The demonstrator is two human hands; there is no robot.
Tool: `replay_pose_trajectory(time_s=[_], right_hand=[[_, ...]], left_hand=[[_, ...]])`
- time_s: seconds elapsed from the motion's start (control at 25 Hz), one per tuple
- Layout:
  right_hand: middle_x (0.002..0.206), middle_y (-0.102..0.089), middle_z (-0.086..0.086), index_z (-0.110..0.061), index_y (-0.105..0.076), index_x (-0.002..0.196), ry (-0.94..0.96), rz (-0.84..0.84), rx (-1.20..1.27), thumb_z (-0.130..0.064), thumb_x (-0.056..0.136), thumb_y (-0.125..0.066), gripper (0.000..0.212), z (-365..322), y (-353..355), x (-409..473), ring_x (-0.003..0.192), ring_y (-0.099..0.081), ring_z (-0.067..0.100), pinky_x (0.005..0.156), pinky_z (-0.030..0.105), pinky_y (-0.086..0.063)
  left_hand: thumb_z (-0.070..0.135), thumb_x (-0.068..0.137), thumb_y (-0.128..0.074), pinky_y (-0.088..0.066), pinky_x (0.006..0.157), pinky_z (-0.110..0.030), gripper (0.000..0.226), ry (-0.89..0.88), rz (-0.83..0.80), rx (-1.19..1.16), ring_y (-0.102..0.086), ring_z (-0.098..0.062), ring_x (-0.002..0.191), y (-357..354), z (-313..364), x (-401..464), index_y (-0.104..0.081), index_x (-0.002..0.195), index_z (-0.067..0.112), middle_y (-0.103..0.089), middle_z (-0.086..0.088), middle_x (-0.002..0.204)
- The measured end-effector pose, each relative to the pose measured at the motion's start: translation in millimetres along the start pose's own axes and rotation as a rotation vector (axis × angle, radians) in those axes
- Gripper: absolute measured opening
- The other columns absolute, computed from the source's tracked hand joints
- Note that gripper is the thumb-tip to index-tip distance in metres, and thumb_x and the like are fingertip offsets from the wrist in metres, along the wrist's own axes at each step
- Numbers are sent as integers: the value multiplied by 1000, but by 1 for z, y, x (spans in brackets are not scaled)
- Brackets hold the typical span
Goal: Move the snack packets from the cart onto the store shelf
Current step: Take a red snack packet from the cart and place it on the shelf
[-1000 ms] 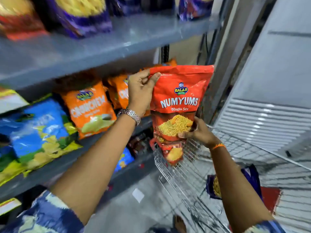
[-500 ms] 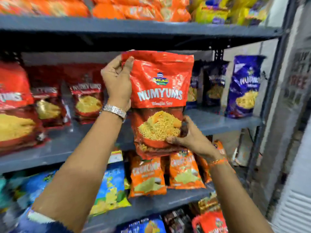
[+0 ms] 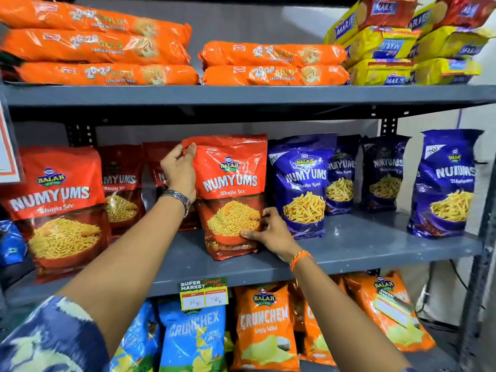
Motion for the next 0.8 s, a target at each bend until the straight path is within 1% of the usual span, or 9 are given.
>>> replay_pose_trajectory(time_s=[0.08,0.2,0.28,0.4,0.52,0.6,0.68,0.72,0.8], right_hand=[[113,-67,6,-21,-43,108,-16,-2,15,-43,51,-93,80,3,0,6,105,-68,23,88,49,-60],[110,-67,3,-24,-42,106,-34,30,6,-32,58,-94,71,12,5,14,104,-68,23,86,47,-61],[108,-65,-1,-21,-41,108,-33,41,-4,-28,62,-93,70,14,6,18,103,-67,21,86,43,-61],[107,-64,-3,-15,-39,113,-47,43,-17,-27,63,-93,75,14,6,23,104,-66,19,86,40,-61],[110,-61,-4,-16,-37,118,-77,27,-35,-28,66,-91,76,17,5,23,108,-63,21,92,43,-59],[119,-61,3,-17,-37,124,-88,16,-47,-30,66,-91,81,17,6,23,113,-62,24,95,45,-57],[126,-61,9,-16,-36,128,-96,37,-44,-31,63,-93,88,16,10,20,114,-63,26,96,45,-56],[129,-60,11,-16,-35,132,-107,48,-30,-29,62,-93,93,17,12,17,116,-63,27,97,46,-56],[133,-59,16,-15,-31,140,-129,55,-20,-26,62,-94,101,20,16,6,120,-61,28,102,48,-53]], left_hand=[[11,93,-67,-54,60,-19,18,33,-2,-5,-62,5,54,-2,-10,8,-67,111,6,-71,15,63],[13,93,-68,-55,55,-19,9,92,-28,-36,-63,4,51,-11,-24,16,-68,102,14,-72,14,62],[15,93,-68,-56,56,-19,22,133,-36,-32,-64,2,52,-14,-30,20,-68,115,11,-72,12,64],[19,92,-70,-57,70,-27,39,187,-37,-34,-66,-5,64,-16,-37,25,-63,128,8,-72,4,82],[22,90,-72,-58,72,-29,45,204,-45,-31,-68,-5,69,-18,-43,22,-61,132,10,-72,2,89],[21,90,-72,-58,87,-36,46,195,-50,-38,-68,-11,85,-18,-41,20,-60,134,10,-73,-5,106],[16,90,-72,-53,99,-37,45,179,-58,-59,-67,-18,104,-17,-34,16,-60,133,10,-68,-12,124],[14,90,-72,-51,104,-36,45,179,-55,-70,-66,-18,111,-13,-31,12,-60,133,12,-67,-11,127],[11,89,-72,-45,110,-33,47,181,-21,-89,-65,-12,113,-2,-27,1,-60,134,13,-68,-6,126]])
Point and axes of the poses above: each hand's wrist, its own x-axis towards the middle knuckle, its own y-axis out of the back of the hand, z = x × y, the point moved 8 cm from there along x, towards the middle knuckle
